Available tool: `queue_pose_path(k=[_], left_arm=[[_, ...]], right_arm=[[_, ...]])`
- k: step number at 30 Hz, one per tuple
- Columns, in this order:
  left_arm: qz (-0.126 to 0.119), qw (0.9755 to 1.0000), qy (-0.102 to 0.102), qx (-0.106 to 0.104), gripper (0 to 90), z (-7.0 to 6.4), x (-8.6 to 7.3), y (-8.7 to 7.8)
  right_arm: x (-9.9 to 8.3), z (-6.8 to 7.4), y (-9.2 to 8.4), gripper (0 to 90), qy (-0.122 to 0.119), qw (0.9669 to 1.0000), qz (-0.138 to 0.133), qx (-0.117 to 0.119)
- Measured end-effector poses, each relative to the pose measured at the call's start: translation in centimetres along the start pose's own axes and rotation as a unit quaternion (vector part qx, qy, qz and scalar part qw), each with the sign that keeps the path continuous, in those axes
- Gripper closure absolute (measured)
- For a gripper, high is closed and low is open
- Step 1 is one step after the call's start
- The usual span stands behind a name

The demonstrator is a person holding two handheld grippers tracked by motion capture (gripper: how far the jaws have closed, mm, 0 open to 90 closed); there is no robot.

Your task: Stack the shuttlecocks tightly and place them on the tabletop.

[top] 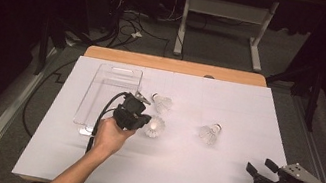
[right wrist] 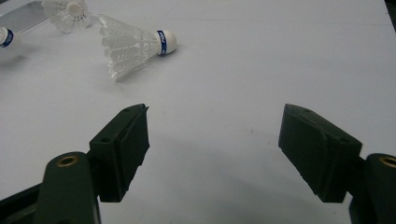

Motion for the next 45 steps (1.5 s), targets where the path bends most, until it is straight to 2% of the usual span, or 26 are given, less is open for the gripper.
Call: queue_pose_path(k=[9, 15, 23, 26, 29, 32, 45], left_arm=[[0.003, 0.9998, -0.018, 0.007, 89.6, 1.1, 0.2, 0.2], [0.01, 0.9997, -0.02, 0.009, 89.6, 1.5, 0.2, 0.6], [0.011, 0.9994, -0.033, 0.009, 89.5, 2.3, 0.3, 1.0], [0.019, 0.9993, -0.026, 0.018, 89.5, 2.3, 0.6, 1.0], [0.017, 0.9995, -0.021, 0.019, 89.5, 2.1, 1.2, 0.9], [0.025, 0.9993, -0.015, 0.023, 89.5, 2.0, 1.5, 1.2], [0.035, 0.9985, -0.025, 0.034, 89.5, 2.7, 1.7, 1.5]], right_arm=[[0.0, 0.0, 0.0, 24.8, 0.0, 1.0, 0.001, -0.001], [0.0, 0.0, 0.0, 24.7, 0.0, 1.0, 0.001, -0.001], [0.0, 0.0, 0.0, 24.7, -0.001, 1.0, 0.001, -0.001], [0.0, 0.0, 0.1, 24.7, -0.001, 1.0, 0.002, -0.001], [0.0, 0.0, 0.0, 24.7, 0.0, 1.0, 0.001, -0.002], [0.0, 0.0, 0.1, 24.7, 0.0, 1.0, 0.001, -0.001], [0.0, 0.0, 0.1, 24.8, 0.0, 1.0, 0.001, 0.002]])
Point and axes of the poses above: each handheld gripper's, and its own axes: y roughly forward along the jaws, x roughly out of its top, z roughly to its left, the point moved 5 cm from there along y, roughly forward along the jaws
